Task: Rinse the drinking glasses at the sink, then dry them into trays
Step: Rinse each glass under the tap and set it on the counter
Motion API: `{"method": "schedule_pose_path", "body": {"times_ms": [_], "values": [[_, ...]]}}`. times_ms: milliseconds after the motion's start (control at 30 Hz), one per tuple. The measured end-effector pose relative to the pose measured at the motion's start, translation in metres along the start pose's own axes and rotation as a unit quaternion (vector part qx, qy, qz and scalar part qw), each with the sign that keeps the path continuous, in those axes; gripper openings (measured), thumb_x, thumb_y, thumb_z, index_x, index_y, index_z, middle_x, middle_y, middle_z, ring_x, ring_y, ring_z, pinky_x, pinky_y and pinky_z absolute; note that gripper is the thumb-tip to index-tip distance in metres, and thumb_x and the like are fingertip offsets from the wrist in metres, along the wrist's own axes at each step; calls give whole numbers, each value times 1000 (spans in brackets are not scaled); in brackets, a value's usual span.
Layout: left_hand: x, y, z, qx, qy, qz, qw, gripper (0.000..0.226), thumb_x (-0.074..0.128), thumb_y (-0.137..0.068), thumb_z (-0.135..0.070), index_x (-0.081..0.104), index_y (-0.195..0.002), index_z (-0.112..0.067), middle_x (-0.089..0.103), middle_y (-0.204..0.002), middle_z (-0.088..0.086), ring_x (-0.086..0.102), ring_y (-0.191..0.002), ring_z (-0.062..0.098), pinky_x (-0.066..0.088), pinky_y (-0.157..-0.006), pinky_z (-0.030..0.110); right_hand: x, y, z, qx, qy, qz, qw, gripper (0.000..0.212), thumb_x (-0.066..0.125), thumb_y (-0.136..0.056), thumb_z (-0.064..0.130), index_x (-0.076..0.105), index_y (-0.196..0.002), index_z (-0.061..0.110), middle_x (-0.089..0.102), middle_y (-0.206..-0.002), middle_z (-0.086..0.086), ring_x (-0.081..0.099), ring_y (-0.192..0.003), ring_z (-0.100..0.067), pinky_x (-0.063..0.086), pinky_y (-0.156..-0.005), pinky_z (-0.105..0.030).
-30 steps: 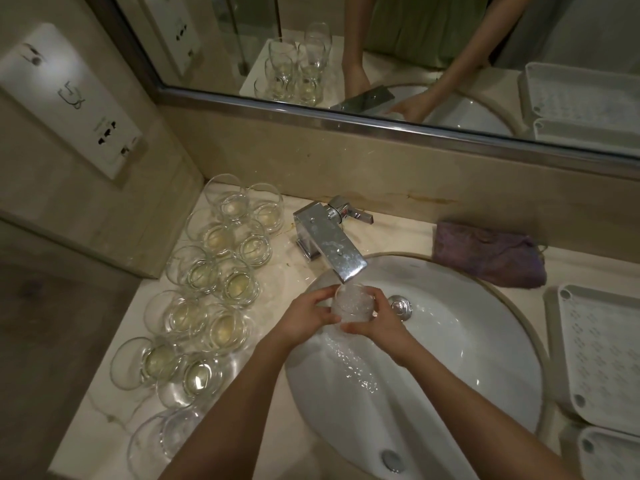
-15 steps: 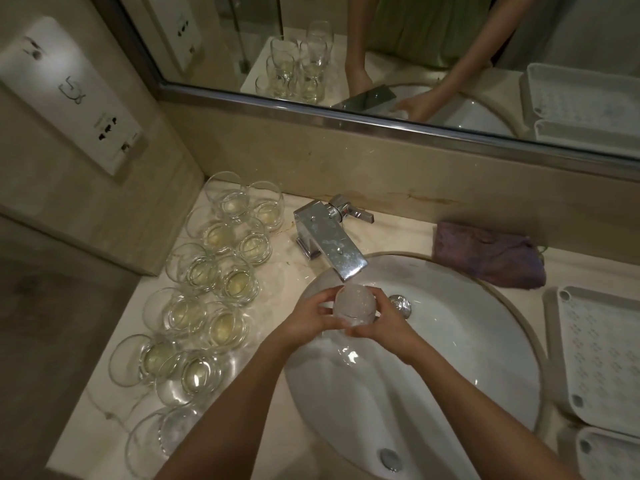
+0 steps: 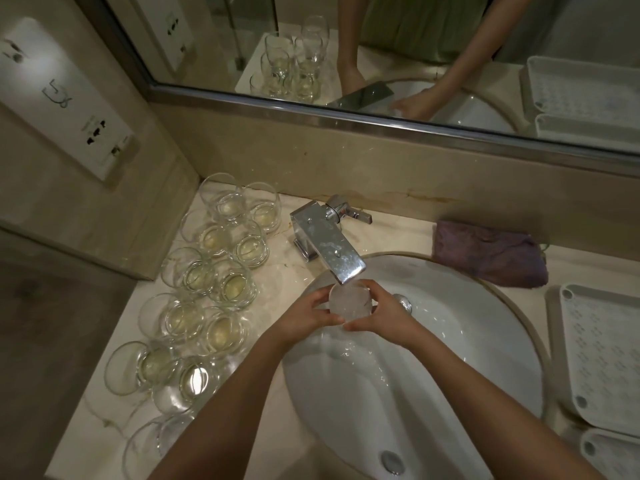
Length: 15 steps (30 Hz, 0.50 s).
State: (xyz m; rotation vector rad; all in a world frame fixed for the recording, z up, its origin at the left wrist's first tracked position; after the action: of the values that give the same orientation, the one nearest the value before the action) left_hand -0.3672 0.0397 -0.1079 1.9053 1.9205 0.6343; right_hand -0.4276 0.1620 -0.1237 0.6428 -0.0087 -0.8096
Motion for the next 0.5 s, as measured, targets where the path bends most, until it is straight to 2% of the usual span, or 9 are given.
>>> {"method": "schedule_pose_path", "body": {"times_ms": [100,200,300,400,500], "values": [[4,-1,-2,8,7,-15,1000,52,66,-82,5,56,-119,-30,62,-117,-15,57,-108,-8,45,-88,10,-4,4,3,0,-17,-25,1000,72,85,-67,4,43,-120,27,54,-102,11,56,-89,-3,45,-60,-6],[2,-1,2,0,-6,-19,1000,49,67,-83,2,56,-113,-35,61,-115,-14,54,-114,1,45,-95,16,-5,6,0,2,-15,-28,999,72,85,-67,3,41,-119,28,52,-101,14,55,-88,0,44,-60,-4],[0,1,5,-11,-3,-25,1000,47,65,-85,3,56,-112,-34,61,-111,-11,57,-105,-2,46,-80,7,-6,9,-2,1,0,-42,999,73,86,-66,4,40,-118,29,50,-99,17,52,-85,2,42,-61,-3],[1,3,7,-18,6,-27,999,47,65,-85,5,57,-114,-30,62,-113,-9,61,-101,3,47,-74,8,-7,9,-3,-2,1,-66,998,73,86,-64,6,41,-116,30,52,-98,20,53,-86,2,42,-64,-5],[-1,4,7,-14,18,-47,999,46,64,-85,5,56,-117,-26,61,-114,-7,60,-94,-2,46,-69,7,-6,8,0,-6,4,-65,998,75,88,-63,9,41,-117,32,52,-100,19,56,-92,-5,45,-68,-12]]}}
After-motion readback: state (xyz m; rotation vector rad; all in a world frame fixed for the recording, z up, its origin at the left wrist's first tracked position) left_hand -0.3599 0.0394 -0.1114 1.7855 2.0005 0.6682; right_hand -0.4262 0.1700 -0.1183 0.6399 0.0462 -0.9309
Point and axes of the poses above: each hand's wrist, its own y-axis away from the middle knuckle, its own x-axis out of the palm, z = x × y, the point moved 9 cm from there along -y, towards the middle knuckle
